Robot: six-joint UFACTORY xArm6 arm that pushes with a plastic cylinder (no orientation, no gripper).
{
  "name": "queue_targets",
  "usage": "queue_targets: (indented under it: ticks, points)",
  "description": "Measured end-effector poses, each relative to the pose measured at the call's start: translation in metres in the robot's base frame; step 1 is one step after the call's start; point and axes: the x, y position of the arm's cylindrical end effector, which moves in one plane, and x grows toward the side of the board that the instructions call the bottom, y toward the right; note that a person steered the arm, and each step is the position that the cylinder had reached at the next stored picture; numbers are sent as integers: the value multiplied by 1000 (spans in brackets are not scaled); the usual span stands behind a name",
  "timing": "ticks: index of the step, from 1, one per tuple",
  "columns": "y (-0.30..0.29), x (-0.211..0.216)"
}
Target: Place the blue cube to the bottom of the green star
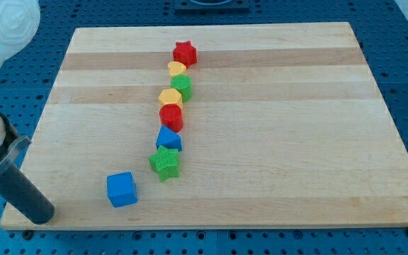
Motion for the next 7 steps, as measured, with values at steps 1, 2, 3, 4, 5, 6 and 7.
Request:
queue_targets:
  ticks: [1,2,3,4,5,6,7]
  points:
    - [0,0]
    - [3,-1]
    - [11,-10]
    - [51,-20]
    - [83,-24]
    - [83,-31]
    - [87,-49]
